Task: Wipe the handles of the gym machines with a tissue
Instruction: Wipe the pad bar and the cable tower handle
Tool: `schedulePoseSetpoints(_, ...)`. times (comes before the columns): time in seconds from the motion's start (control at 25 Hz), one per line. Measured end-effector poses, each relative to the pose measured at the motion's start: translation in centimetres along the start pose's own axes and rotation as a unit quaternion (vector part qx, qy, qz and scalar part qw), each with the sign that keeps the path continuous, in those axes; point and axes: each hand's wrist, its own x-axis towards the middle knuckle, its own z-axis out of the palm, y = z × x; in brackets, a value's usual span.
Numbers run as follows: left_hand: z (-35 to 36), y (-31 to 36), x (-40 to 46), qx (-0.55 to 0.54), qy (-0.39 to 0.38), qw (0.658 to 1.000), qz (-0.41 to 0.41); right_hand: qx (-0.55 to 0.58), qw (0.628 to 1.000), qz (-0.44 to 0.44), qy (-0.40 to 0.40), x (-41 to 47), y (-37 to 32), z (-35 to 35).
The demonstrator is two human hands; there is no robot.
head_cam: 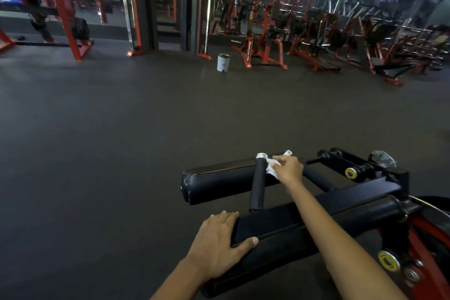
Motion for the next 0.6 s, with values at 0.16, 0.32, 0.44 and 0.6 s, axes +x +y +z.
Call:
schedulePoseSetpoints(0.16, -0.1, 0.1, 0.0, -0.010, 0.008, 1.000, -0.002, -0.018, 0.998, 0.035, -0.054, -0.2, 0.1, 1.6)
schedulePoseSetpoints(0.32, -0.1, 0.1, 0.0, -0.007, 0.006, 1.000, 0.000, -0.162, 0.979, 0.022, -0.123, -3.4, 1.2, 1.1)
schedulePoseSetpoints(0.44, -0.1, 0.1, 0.0, -0.005, 0.002, 1.000, 0.005, -0.233, 0.944, -0.007, -0.233, -4.5, 1.5, -0.4)
schedulePoseSetpoints(0.6, -0.3, 0.3, -0.1, -0.009, -0.002, 1.000, 0.000, -0.129, 0.986, 0.050, -0.097, -1.7, -0.2, -1.6)
